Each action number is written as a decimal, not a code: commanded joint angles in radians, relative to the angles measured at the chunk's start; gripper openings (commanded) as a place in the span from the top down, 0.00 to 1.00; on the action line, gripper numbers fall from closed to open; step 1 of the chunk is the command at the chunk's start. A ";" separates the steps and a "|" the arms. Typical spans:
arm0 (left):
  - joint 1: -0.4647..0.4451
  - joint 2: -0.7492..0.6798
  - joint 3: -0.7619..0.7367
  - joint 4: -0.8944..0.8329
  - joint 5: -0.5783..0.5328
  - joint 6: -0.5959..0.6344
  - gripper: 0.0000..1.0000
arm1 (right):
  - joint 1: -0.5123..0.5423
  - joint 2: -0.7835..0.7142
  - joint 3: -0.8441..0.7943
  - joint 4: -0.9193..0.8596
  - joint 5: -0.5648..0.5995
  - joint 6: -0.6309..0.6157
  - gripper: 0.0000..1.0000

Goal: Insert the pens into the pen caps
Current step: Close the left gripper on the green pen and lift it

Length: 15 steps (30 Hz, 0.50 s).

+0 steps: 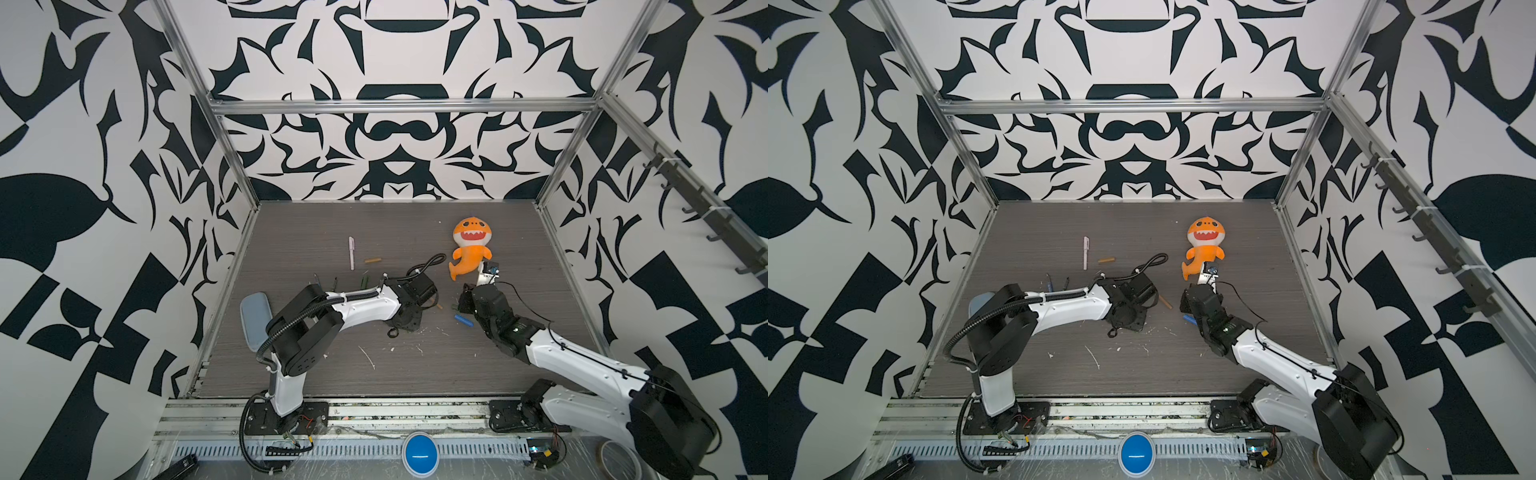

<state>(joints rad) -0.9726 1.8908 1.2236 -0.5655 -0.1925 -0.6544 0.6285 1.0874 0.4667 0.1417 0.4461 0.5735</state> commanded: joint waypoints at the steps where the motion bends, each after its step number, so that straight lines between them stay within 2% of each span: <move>1: -0.005 -0.012 -0.029 -0.055 -0.041 -0.002 0.65 | -0.001 -0.012 0.009 0.014 0.011 0.006 0.79; 15: -0.004 -0.041 -0.086 -0.115 -0.093 0.050 0.78 | -0.002 -0.020 0.011 0.006 0.006 0.006 0.80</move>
<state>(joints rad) -0.9756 1.8671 1.1805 -0.5961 -0.2562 -0.6144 0.6285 1.0874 0.4667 0.1390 0.4450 0.5735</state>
